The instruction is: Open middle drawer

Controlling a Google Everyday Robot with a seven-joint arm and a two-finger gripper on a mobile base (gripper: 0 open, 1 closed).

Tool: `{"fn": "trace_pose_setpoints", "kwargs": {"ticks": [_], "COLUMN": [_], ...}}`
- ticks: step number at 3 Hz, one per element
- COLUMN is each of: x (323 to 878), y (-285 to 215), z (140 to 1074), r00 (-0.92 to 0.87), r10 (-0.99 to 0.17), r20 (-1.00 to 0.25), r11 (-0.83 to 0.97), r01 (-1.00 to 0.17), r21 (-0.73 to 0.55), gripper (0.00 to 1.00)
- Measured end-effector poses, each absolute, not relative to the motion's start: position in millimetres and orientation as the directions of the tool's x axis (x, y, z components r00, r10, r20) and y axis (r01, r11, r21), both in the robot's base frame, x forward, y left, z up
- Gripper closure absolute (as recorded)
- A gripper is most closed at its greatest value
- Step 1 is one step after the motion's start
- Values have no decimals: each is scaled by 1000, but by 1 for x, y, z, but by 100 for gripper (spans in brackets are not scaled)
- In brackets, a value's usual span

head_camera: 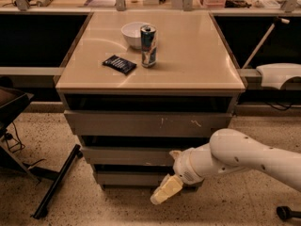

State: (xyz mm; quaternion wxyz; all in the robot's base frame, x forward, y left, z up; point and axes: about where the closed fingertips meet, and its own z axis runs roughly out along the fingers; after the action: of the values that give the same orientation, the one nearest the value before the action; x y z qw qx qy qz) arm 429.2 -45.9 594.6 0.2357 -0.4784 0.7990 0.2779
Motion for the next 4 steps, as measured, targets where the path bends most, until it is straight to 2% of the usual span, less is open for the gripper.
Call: {"fn": "trace_pose_setpoints", "kwargs": {"ticks": [1,2,3,4], "x": [470,472,476,499], "y": [-31,-28,-29,-40], "z": [590,590,572,531], "r00": [-403,-396,-433,-514], "r10": [-641,-643,-594,-466], "r20": [-654,-655,-678,-720], "r11": [403,399,448,551], "r01": [-901,-904,-878,-805], "r21": [160,155,169,218], "gripper": [0,0,0,0]}}
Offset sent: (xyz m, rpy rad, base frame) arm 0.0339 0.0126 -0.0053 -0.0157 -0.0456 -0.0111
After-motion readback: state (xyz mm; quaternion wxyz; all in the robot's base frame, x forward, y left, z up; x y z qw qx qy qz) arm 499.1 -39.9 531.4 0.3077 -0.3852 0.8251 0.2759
